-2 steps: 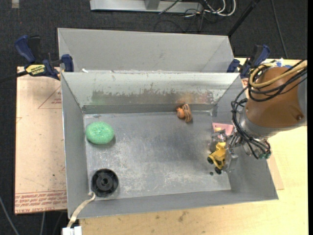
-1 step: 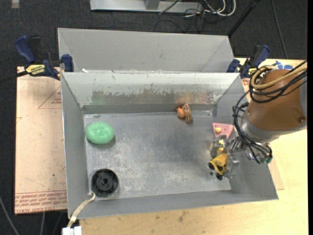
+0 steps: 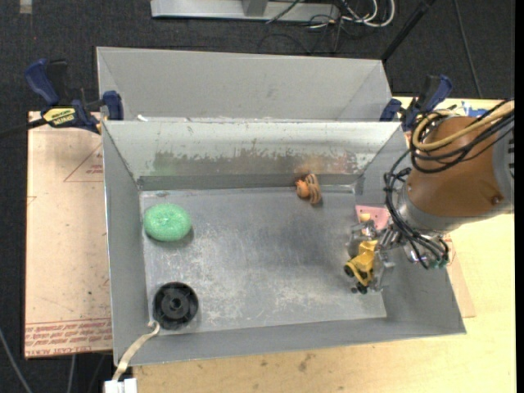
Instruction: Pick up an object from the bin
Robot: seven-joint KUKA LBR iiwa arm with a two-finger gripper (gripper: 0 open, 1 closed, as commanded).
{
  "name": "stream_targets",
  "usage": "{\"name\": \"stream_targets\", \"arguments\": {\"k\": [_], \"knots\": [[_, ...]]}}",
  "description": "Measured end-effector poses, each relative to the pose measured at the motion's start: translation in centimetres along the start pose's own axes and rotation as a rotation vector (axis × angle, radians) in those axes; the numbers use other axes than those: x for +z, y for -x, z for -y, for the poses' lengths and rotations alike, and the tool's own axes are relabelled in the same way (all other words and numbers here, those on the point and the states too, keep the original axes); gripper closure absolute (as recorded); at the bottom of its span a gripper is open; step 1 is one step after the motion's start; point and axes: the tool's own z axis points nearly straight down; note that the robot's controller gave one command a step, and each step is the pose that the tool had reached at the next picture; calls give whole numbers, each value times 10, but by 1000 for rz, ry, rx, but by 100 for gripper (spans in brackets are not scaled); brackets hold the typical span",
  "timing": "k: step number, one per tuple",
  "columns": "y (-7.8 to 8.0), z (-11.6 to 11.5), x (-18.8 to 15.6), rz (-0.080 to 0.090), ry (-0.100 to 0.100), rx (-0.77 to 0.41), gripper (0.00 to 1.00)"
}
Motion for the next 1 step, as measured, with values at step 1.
{"name": "stream_targets", "arguments": {"k": [1], "knots": [[2, 5, -8, -26, 11, 13, 100]]}}
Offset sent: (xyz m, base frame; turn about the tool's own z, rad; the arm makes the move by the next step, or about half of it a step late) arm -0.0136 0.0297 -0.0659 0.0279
